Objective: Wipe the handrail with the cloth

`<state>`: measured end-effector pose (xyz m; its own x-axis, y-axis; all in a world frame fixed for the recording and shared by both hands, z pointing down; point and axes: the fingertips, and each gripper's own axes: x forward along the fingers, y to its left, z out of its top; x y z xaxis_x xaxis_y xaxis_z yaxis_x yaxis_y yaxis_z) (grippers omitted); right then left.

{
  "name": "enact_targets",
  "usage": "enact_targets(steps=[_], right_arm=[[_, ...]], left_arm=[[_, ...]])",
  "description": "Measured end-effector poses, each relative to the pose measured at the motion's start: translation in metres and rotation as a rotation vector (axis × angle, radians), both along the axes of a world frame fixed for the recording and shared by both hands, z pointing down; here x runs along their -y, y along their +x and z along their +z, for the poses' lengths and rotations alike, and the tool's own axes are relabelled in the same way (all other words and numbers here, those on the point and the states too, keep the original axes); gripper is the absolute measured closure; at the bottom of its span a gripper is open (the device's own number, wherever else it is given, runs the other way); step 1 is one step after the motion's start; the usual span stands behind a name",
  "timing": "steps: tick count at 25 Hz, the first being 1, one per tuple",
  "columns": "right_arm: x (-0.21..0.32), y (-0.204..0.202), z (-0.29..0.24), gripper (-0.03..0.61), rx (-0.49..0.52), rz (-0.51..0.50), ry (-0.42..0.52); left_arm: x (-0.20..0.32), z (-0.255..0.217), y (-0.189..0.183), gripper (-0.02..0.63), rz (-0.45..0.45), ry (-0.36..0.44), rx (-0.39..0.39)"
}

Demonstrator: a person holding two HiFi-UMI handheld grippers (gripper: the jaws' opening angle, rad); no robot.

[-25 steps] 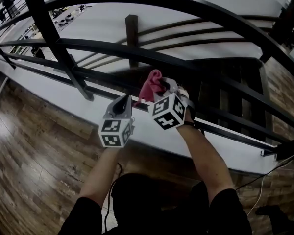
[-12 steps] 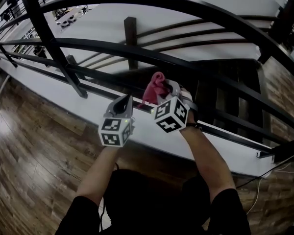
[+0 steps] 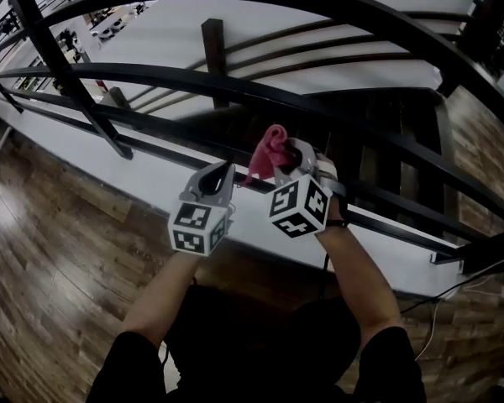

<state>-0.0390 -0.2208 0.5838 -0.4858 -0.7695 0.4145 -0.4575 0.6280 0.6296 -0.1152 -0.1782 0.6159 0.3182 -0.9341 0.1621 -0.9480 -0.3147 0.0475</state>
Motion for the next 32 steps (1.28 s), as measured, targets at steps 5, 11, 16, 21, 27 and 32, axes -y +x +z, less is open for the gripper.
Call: enact_targets(steps=[5,11,16,21,27,32], right_arm=[[-0.01,0.032,0.001,0.532,-0.041,-0.023,0.031],[-0.022,0.06,0.002,0.532,-0.091,-0.048,0.064],[-0.027,0.092,0.0,0.532,-0.08,-0.033,0.055],[-0.029,0.122,0.0,0.532,-0.056,-0.008,0.037],[-0.035,0.152,0.0,0.532,-0.05,0.053,0.041],[-0.034,0.179,0.0,0.532,-0.066,0.104,0.011]], left_arm=[[-0.005,-0.007,0.034,0.615,0.02,0.029,0.027],[-0.008,-0.009,0.083,0.615,0.09,0.023,0.034],[-0.003,-0.013,0.095,0.615,0.054,0.012,-0.062],[0.003,-0.018,0.111,0.615,0.064,0.034,-0.04],[-0.002,-0.02,0.14,0.615,0.049,0.066,-0.103],[-0.015,-0.021,0.162,0.615,0.13,0.108,-0.06]])
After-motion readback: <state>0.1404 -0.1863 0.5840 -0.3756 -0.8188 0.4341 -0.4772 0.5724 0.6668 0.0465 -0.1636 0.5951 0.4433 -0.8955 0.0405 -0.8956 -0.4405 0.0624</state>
